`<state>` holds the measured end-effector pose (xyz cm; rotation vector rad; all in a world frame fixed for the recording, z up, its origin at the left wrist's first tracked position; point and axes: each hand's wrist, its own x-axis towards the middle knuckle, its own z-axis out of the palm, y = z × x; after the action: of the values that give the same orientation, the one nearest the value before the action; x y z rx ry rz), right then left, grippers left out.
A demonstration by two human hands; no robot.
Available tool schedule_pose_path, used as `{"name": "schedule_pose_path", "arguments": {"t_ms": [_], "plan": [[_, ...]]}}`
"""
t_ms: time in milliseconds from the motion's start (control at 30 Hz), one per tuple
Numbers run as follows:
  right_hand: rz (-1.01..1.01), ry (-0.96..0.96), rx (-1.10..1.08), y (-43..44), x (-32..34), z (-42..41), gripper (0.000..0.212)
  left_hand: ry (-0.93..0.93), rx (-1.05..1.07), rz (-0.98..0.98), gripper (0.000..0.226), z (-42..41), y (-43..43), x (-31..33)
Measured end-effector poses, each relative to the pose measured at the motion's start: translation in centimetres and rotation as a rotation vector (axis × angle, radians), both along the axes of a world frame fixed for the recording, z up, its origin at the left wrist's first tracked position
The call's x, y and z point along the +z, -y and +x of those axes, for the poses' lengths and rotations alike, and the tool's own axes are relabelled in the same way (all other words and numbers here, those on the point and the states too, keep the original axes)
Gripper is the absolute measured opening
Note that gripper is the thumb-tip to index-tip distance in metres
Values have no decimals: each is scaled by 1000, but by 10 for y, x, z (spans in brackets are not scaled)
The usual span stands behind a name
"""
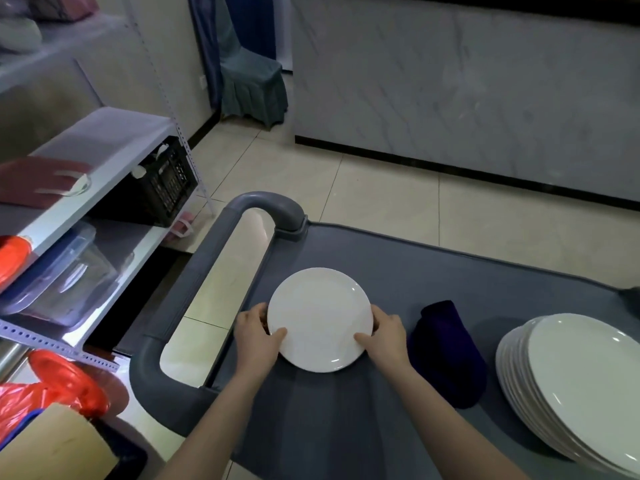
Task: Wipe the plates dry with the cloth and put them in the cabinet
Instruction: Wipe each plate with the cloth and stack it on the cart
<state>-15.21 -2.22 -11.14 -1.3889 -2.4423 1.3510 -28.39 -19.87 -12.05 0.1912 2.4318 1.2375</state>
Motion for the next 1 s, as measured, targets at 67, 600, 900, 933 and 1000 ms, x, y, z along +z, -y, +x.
{"name": "schedule_pose_path", "arguments": {"t_ms": [67, 600, 900, 933, 1000], "plan": [[37, -18, -8, -6, 6, 7, 43, -78, 34, -12, 50, 4, -6, 6], [442, -146, -298, -128, 102, 219, 21, -100, -525, 325, 12, 177, -189, 83], [367, 65, -380, -181, 81, 313, 64, -57, -611, 158, 50, 259, -239, 62], [352, 70, -379, -184, 78, 318, 70, -60, -603, 133, 59, 263, -241, 59], [316, 70, -376, -190, 73, 326, 80, -86, -595, 65, 77, 271, -246, 54]]}}
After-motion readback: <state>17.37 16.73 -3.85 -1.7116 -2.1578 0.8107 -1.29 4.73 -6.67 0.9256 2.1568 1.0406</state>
